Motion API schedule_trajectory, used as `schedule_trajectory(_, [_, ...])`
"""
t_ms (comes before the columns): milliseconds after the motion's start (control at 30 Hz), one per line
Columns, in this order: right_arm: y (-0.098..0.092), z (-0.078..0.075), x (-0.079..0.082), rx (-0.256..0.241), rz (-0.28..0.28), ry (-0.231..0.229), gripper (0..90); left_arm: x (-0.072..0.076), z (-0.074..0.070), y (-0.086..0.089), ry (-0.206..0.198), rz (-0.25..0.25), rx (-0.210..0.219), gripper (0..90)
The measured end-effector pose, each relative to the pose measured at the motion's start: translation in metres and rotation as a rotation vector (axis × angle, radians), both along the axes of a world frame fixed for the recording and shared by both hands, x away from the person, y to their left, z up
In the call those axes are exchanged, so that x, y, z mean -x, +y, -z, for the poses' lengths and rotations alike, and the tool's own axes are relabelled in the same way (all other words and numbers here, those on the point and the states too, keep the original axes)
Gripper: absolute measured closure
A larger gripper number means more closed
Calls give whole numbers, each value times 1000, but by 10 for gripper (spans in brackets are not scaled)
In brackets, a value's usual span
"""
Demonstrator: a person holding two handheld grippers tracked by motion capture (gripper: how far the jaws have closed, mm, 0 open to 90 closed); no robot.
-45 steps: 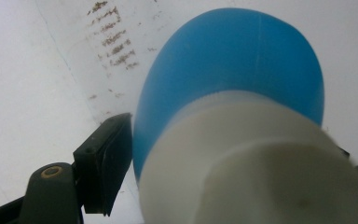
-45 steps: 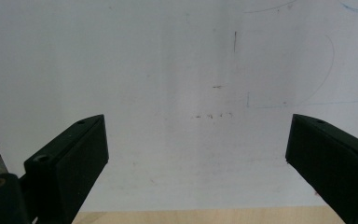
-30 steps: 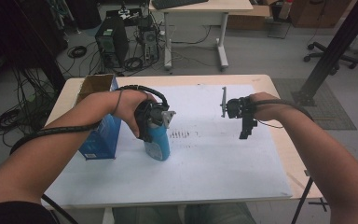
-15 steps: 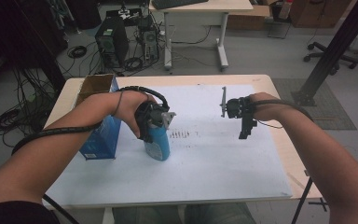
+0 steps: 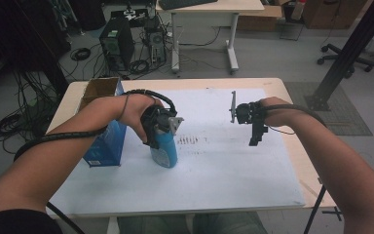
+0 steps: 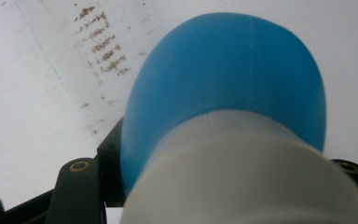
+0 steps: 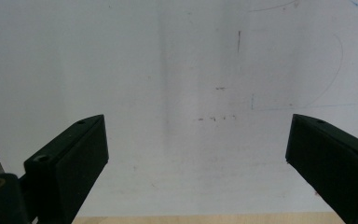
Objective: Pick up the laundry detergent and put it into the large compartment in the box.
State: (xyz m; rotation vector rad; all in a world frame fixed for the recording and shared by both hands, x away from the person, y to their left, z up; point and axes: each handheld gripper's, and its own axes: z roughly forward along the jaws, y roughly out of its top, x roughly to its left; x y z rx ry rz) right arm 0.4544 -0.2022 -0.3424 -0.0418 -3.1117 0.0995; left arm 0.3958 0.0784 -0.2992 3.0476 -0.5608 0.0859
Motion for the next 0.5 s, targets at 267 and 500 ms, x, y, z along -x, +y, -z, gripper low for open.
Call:
schedule_trajectory(267, [-1, 2, 0, -1, 5, 4, 57, -1, 0, -1, 2, 3, -6, 366])
schedule_trajectory(500, [1, 3, 0, 0, 0, 5, 57, 1, -1, -2, 3, 11, -6, 369])
